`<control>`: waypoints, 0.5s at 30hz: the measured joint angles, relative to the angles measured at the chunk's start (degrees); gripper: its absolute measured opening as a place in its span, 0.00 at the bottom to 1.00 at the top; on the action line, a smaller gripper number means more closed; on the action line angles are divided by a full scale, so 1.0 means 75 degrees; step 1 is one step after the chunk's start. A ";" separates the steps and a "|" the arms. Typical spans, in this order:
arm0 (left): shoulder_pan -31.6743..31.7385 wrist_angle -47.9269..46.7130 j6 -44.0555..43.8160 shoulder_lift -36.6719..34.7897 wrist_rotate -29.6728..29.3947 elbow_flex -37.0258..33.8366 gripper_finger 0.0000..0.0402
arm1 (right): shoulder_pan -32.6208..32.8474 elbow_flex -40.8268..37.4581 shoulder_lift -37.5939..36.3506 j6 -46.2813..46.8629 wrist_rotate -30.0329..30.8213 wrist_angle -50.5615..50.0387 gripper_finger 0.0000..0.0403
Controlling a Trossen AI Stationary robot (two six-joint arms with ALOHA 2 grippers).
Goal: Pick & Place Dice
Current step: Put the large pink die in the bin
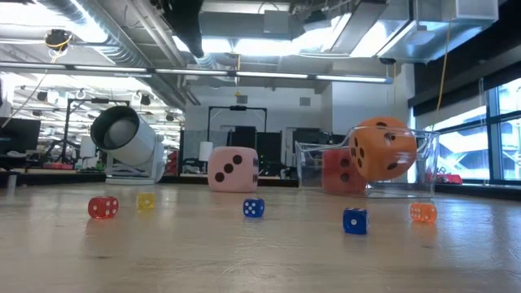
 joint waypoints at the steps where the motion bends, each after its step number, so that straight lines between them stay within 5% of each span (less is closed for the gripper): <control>1: 0.0200 0.0044 0.0152 -0.0067 0.0083 0.0000 0.32 | -0.0071 0.0000 0.0000 0.0050 -0.0037 -0.0054 0.30; 8: 0.1695 0.1238 0.1883 -0.0670 0.1238 0.0000 0.32 | -0.1102 0.0003 0.0243 0.0533 -0.1448 -0.0337 0.31; 15: 0.4082 0.2885 0.3694 -0.0828 0.4708 0.0000 0.32 | -0.2238 0.0003 0.0796 0.0545 -0.2828 -0.0306 0.32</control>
